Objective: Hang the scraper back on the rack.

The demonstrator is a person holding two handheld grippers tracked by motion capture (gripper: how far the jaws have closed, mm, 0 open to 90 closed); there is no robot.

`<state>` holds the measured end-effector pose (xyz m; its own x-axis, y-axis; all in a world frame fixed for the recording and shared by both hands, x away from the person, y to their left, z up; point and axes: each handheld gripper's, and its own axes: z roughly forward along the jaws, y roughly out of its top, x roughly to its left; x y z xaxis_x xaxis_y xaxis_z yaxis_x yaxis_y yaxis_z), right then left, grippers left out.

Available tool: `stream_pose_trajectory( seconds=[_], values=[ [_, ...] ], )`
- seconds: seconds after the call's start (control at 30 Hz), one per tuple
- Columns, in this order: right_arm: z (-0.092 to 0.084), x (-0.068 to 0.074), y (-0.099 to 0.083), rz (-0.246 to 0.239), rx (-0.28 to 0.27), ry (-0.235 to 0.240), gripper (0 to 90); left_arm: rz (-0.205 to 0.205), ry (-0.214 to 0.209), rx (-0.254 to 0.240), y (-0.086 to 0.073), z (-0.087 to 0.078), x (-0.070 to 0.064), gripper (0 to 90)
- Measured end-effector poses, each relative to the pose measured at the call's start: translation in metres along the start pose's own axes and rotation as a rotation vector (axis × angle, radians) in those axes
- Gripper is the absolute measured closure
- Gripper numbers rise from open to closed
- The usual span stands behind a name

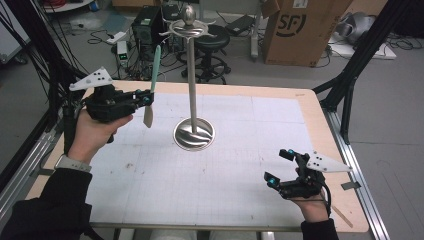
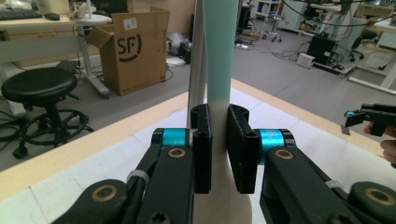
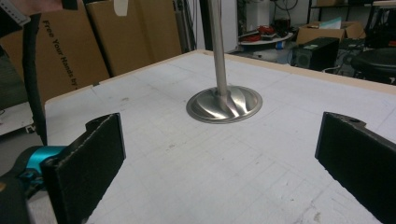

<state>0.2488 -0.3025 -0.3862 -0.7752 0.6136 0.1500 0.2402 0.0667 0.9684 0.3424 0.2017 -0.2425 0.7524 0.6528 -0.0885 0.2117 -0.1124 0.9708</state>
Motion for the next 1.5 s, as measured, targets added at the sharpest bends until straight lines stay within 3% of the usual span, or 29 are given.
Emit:
stream_pose_trajectory(
  seconds=[0.33,0.77,1.17,1.23,1.33,1.4,1.47,1.5],
  values=[
    [-0.004,-0.001,0.0,0.004,-0.007,-0.004,0.3,0.027,0.024,-0.041,0.018,0.002,0.002,80.8],
    [-0.004,-0.001,0.0,0.005,-0.007,-0.005,0.3,0.016,0.038,-0.033,0.017,0.008,0.005,80.7],
    [-0.005,-0.001,0.0,0.0,-0.009,-0.006,0.3,0.026,0.055,-0.01,0.015,0.022,0.001,80.7],
    [-0.005,-0.001,0.0,0.003,-0.006,-0.005,0.3,0.013,0.052,-0.018,0.014,0.025,0.001,80.7],
    [-0.004,-0.001,0.0,-0.001,-0.006,-0.005,0.3,0.027,0.094,-0.023,0.012,0.032,-0.003,80.5],
    [-0.003,-0.001,0.0,0.001,-0.002,-0.004,0.3,0.029,0.115,-0.034,0.01,0.036,-0.006,79.4],
    [-0.004,0.0,0.0,-0.002,-0.001,-0.002,0.3,0.035,0.096,-0.052,0.006,0.038,-0.008,68.1],
    [-0.004,-0.001,0.0,-0.005,-0.005,-0.002,0.3,0.026,0.079,-0.05,0.005,0.038,-0.009,67.7]
  ],
)
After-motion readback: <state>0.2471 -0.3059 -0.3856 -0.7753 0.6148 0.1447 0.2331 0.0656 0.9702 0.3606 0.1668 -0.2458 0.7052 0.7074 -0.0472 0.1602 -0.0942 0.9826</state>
